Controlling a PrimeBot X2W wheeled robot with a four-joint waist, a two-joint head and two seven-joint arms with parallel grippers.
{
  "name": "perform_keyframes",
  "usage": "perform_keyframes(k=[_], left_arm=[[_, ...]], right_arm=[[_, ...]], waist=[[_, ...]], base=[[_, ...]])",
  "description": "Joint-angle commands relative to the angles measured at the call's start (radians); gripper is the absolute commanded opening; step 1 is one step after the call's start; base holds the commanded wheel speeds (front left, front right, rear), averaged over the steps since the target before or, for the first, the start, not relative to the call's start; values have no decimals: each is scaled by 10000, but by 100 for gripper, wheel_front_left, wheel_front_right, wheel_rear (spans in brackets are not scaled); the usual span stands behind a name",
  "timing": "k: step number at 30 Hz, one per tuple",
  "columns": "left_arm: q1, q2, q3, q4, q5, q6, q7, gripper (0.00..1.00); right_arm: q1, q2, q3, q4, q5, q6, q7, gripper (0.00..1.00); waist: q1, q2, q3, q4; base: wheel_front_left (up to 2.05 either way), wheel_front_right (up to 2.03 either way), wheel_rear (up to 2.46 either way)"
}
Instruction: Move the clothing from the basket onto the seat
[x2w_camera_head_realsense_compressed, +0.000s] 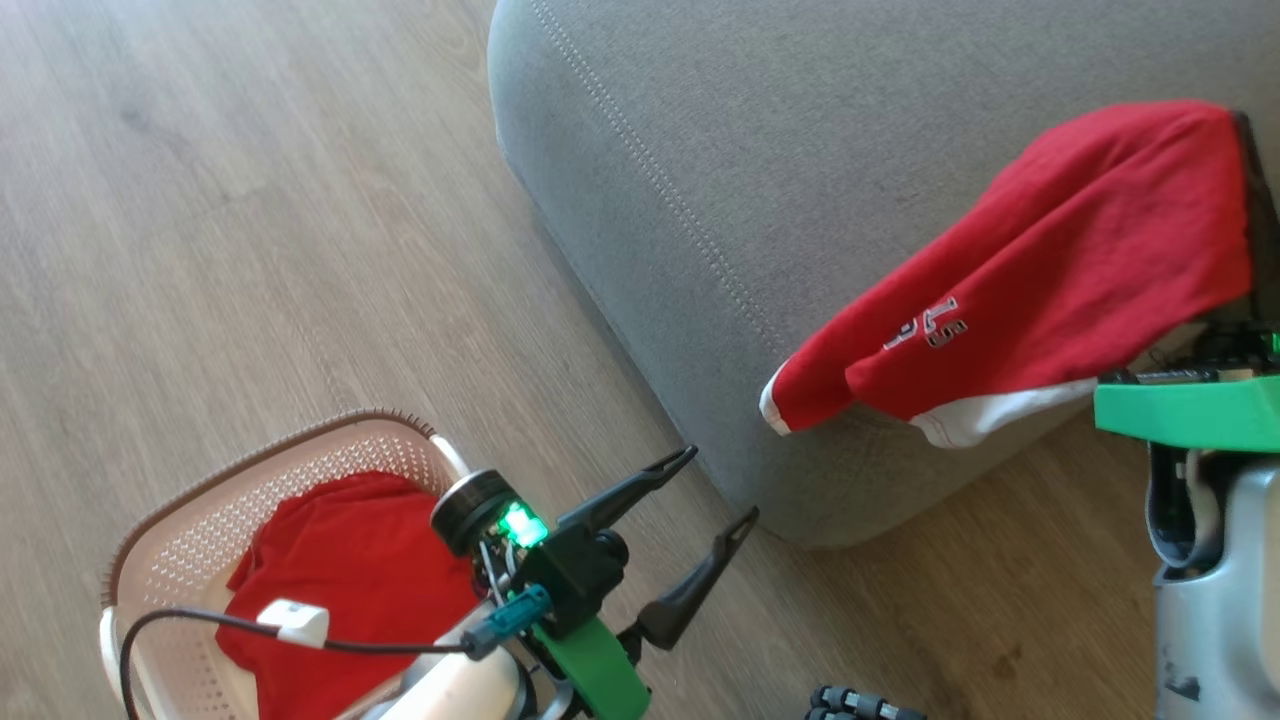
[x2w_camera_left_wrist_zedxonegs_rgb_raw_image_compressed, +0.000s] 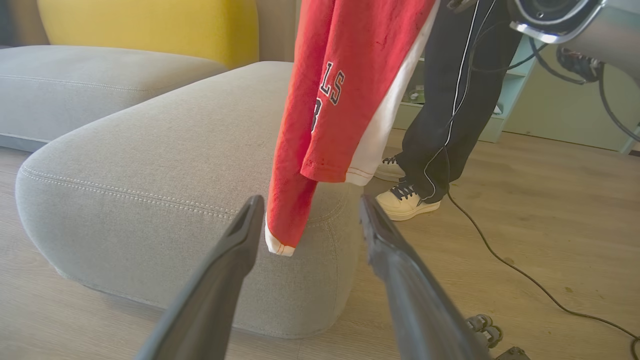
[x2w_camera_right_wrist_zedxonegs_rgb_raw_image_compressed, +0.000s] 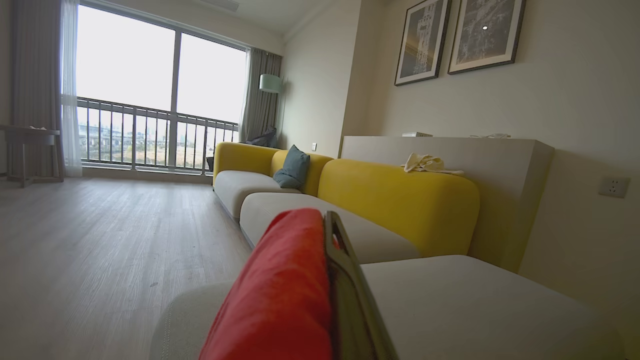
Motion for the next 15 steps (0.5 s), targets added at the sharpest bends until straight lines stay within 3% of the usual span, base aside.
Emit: perform_keyframes(k=[1, 10, 15], left_arm=[[-369, 75, 156, -280, -90, -12, -51, 100], [-660, 73, -253, -183, -268, -12, -51, 100], [-690, 193, 4, -179, -220, -12, -51, 100]], right_arm=[[-116, 58, 100, -495, -3, -2, -9, 0], [115, 76, -286, -777, 89, -2, -9, 0], [0, 78, -348, -732, 99, -2, -9, 0]], waist=[[0, 0, -32, -24], [0, 0, 21, -106], [0, 0, 155, -90]], base=[[0, 0, 0], [0, 0, 0], [0, 0, 0]])
